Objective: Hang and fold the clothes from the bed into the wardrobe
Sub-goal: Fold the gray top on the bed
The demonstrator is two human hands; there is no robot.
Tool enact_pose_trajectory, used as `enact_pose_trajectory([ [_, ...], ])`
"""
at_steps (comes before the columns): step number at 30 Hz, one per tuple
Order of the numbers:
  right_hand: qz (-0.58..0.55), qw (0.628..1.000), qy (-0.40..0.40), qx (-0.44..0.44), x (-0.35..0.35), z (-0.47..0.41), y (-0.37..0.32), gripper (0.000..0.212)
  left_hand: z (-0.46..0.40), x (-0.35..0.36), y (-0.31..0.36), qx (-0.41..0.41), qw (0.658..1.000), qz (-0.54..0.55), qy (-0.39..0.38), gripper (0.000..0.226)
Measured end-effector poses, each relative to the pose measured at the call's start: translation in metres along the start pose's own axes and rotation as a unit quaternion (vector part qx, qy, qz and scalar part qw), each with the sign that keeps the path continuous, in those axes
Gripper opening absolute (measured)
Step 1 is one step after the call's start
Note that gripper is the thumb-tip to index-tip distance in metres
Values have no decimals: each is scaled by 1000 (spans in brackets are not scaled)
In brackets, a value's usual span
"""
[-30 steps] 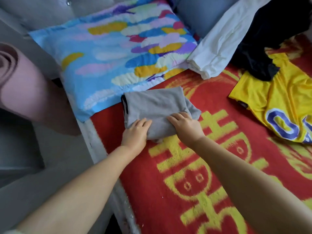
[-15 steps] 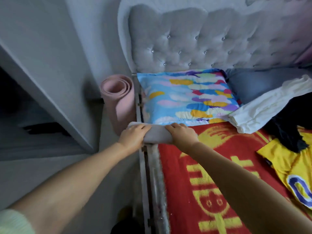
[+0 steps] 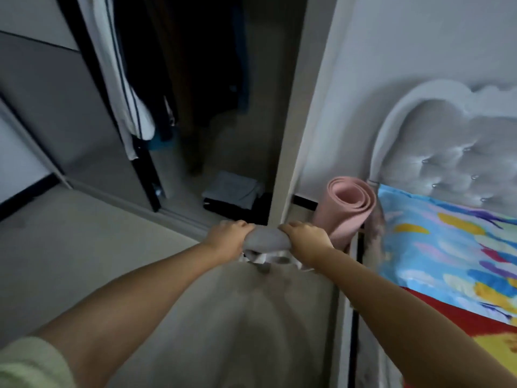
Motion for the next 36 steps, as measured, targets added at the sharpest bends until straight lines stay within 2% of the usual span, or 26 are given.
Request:
enact_pose_trajectory([
  [7,-8,998,5,-61,-23,-97,-164,43,62,-40,-174,-53,998,34,-5,42],
  [12,-7,998,-5,-62,-28,-151,-202,43,52,-51,-237,-54,998,21,-7,40],
  [16,-3,998,-21,-56,-26,-189,-195,41,15,-44,-262,-51,998,31,-16,38],
  [23,-6,999,-26,-38,-49,-295,-139,36,-110,-65,-299,-26,999,37,-11,45],
  [28,20,999,-38,-15,-54,-360,-101,51,-189,-65,-322,-14,999,38,-16,49],
  [34,36,996,-70,36,-46,-431,-60,52,-294,-49,-347,51,995,69,-44,51],
  [36,57,992,-101,54,-36,-450,-48,66,-324,-33,-356,57,993,83,-60,50],
])
Point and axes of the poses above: each hand's wrist, its own z-axis away from the middle knuckle, its own x-axis out of the palm, y = z × x, the point moved 10 cm from there along -z, towards the middle knuckle, and after that the axes turned 4 degrees about x, right-handed, at the moved point
